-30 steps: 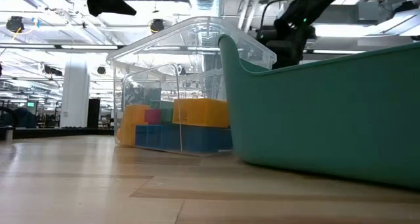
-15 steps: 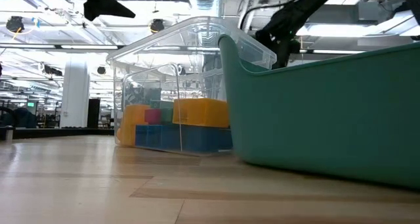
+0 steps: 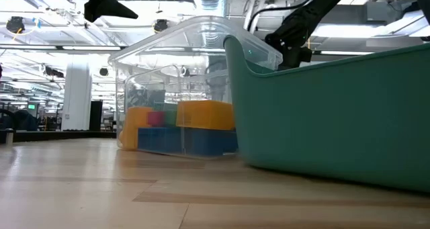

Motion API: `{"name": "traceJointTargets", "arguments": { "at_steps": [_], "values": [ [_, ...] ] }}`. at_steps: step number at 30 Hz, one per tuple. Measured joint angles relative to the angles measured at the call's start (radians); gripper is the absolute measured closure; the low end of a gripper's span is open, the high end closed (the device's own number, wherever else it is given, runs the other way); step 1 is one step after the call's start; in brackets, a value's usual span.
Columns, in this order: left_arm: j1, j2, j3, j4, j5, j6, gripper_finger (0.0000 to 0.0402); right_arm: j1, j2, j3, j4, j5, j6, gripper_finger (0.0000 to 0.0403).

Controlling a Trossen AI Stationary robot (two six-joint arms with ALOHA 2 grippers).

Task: Pick & Place Toys
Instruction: Put the blue game piece into the transparent bin

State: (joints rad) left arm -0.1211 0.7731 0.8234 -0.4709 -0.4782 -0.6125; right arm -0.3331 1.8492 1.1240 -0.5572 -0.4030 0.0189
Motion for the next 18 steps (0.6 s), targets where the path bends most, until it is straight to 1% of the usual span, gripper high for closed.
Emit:
{"name": "traceJointTargets", "arguments": {
  "at_steps": [3,6,10,14,18],
  "values": [
    [0.0,0.0,0.0,0.0,0.0,-0.022,0.0112,0.012,0.005,-0.002,0.016,0.061,0.0,0.0097],
    [0.0,0.0,0.0,0.0,0.0,-0.048,0.0112,-0.003,0.005,0.0,0.032,0.124,-0.001,0.0097],
    [0.0,0.0,0.0,0.0,0.0,-0.059,0.0112,-0.066,-0.004,0.0,0.032,0.131,-0.001,0.0097],
    [0.0,0.0,0.0,0.0,0.0,-0.065,0.0112,-0.143,-0.005,0.0,0.021,0.099,-0.037,0.0097],
    [0.0,0.0,0.0,0.0,0.0,-0.082,0.0112,-0.195,-0.005,0.0,0.011,-0.008,-0.092,0.0097]
  ]
}}
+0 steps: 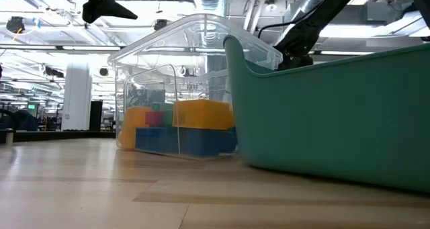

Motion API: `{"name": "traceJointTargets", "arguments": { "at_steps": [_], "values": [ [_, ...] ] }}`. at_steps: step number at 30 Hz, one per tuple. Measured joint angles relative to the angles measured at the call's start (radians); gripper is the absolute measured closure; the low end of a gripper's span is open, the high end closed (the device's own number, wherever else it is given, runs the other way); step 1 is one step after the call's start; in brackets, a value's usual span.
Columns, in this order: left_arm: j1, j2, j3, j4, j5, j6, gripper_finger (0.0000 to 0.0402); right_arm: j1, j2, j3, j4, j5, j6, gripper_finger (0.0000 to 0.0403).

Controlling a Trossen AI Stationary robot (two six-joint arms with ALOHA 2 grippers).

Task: Pick & Place Toys
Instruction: Put the blue game piece into the transparent bin

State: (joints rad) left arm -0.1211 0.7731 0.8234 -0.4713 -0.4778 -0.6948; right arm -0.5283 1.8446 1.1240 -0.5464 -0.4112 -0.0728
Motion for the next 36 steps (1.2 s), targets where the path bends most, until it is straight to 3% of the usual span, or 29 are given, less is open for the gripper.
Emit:
{"name": "traceJointTargets", "arguments": {
  "at_steps": [6,18,31,36],
  "values": [
    [0.0,0.0,0.0,0.0,0.0,-0.022,0.0112,0.015,-0.024,0.0,0.0,-0.06,-0.139,0.0097],
    [0.0,0.0,0.0,0.009,0.0,-0.029,0.0113,0.077,-0.024,0.0,0.094,0.103,-0.256,0.0097],
    [-0.004,0.0,0.0,0.021,0.008,0.008,0.0113,0.079,0.085,0.004,0.11,0.121,-0.295,0.0097],
    [-0.004,0.0,0.0,0.026,0.015,0.01,0.0113,0.09,0.085,0.003,0.117,0.163,-0.294,0.0123]
  ]
}}
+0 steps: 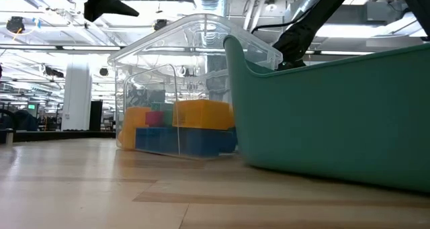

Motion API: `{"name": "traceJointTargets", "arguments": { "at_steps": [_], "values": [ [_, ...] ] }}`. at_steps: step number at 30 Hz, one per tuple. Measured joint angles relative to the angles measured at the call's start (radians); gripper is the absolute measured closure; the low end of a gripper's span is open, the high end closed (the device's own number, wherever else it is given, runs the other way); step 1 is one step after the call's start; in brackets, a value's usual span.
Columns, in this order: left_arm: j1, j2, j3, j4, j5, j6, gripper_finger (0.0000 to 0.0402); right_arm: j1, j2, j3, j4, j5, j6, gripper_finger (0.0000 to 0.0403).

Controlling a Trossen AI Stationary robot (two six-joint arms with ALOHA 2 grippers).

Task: Pick & Place Toys
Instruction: Put the blue game piece into the transparent bin

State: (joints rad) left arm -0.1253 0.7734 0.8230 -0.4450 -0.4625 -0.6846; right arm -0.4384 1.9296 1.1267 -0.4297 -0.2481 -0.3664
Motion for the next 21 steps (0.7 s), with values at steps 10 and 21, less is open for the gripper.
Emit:
{"name": "traceJointTargets", "arguments": {
  "at_steps": [10,21],
  "values": [
    [0.0,0.0,0.0,0.0,0.0,0.004,0.0113,0.017,-0.024,-0.003,-0.017,0.075,0.08,0.0277],
    [0.0,0.0,0.0,0.0,0.045,0.15,0.0113,-0.048,-0.33,-0.005,-0.103,0.067,0.314,0.0277]
  ]
}}
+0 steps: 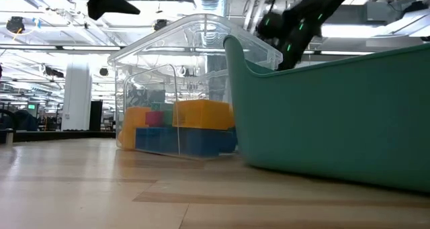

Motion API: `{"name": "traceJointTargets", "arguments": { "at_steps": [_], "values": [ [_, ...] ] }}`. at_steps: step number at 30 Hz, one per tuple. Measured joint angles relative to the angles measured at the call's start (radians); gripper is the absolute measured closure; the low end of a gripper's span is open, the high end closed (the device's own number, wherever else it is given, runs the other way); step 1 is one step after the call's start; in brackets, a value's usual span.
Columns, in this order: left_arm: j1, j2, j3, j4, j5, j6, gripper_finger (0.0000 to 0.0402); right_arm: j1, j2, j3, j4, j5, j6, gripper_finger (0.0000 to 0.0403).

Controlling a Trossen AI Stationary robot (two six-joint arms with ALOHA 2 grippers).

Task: Pick & Place Toys
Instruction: Put the blue game piece into the transparent bin

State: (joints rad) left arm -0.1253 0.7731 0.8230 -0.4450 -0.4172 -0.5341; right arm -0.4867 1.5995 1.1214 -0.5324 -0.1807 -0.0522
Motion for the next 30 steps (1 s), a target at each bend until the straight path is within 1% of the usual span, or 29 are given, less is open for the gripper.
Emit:
{"name": "traceJointTargets", "arguments": {
  "at_steps": [2,6,9,11,14,18,22,25,30],
  "values": [
    [0.0,0.0,0.0,0.0,-0.001,0.039,0.0113,-0.005,-0.082,0.001,0.001,-0.024,0.033,0.0277],
    [0.0,0.0,0.0,0.0,-0.002,0.116,0.0113,0.007,-0.208,0.002,0.038,-0.124,0.115,0.0278],
    [0.0,0.0,0.0,-0.002,-0.005,0.159,0.0113,0.036,-0.255,0.003,0.079,-0.189,0.199,0.0278],
    [0.0,0.0,0.0,-0.008,-0.005,0.178,0.0113,0.067,-0.253,0.02,0.09,-0.214,0.25,0.0278],
    [0.0,0.0,0.0,-0.029,-0.006,0.197,0.0113,0.137,-0.208,0.083,0.121,-0.215,0.288,0.0278],
    [0.0,0.0,0.0,-0.076,-0.009,0.198,0.0113,0.225,-0.101,0.208,0.122,-0.205,0.289,0.0278],
    [0.0,0.0,0.0,-0.12,-0.009,0.198,0.0113,0.283,0.012,0.299,0.072,-0.195,0.289,0.0278],
    [0.0,0.0,0.0,-0.126,-0.003,0.198,0.0113,0.309,0.084,0.32,0.013,-0.196,0.298,0.0278],
    [0.0,0.0,0.0,-0.129,-0.001,0.203,0.0113,0.334,0.152,0.325,0.031,-0.217,0.346,0.0278]
  ]
}}
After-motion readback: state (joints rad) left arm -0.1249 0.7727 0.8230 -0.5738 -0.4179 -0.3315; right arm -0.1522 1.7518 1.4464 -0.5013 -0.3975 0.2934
